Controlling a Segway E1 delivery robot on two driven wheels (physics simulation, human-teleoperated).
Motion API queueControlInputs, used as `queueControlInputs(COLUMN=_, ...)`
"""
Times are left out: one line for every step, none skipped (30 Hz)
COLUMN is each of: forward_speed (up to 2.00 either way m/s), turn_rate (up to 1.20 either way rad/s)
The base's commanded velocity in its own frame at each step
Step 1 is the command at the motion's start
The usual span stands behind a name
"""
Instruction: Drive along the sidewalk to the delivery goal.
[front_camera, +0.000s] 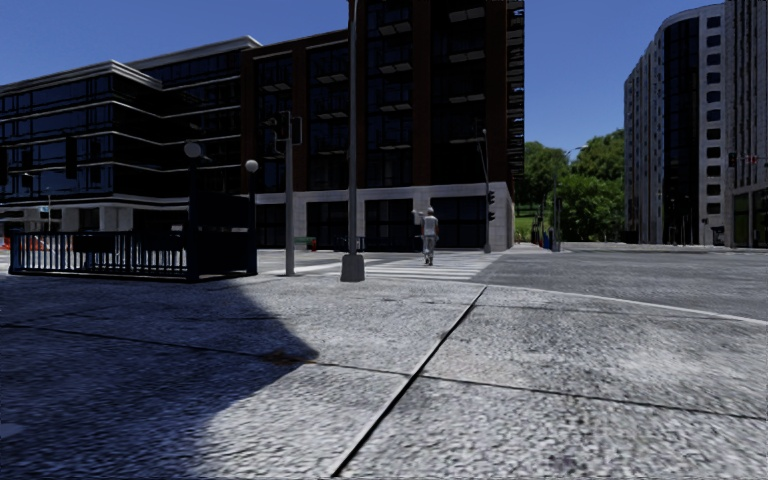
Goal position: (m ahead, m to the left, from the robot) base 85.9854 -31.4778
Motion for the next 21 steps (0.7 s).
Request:
queueControlInputs(forward_speed=2.0, turn_rate=0.37)
queueControlInputs(forward_speed=2.0, turn_rate=0.37)
queueControlInputs(forward_speed=2.0, turn_rate=0.37)
queueControlInputs(forward_speed=2.0, turn_rate=0.37)
queueControlInputs(forward_speed=2.0, turn_rate=0.37)
queueControlInputs(forward_speed=2.0, turn_rate=0.37)
queueControlInputs(forward_speed=2.0, turn_rate=0.37)
queueControlInputs(forward_speed=2.0, turn_rate=0.37)
queueControlInputs(forward_speed=2.0, turn_rate=0.0)
queueControlInputs(forward_speed=2.0, turn_rate=0.0)
queueControlInputs(forward_speed=2.0, turn_rate=0.0)
queueControlInputs(forward_speed=2.0, turn_rate=0.0)
queueControlInputs(forward_speed=2.0, turn_rate=0.0)
queueControlInputs(forward_speed=2.0, turn_rate=0.0)
queueControlInputs(forward_speed=2.0, turn_rate=0.0)
queueControlInputs(forward_speed=2.0, turn_rate=0.0)
queueControlInputs(forward_speed=2.0, turn_rate=0.0)
queueControlInputs(forward_speed=2.0, turn_rate=0.0)
queueControlInputs(forward_speed=2.0, turn_rate=0.0)
queueControlInputs(forward_speed=2.0, turn_rate=0.0)
queueControlInputs(forward_speed=2.0, turn_rate=0.0)
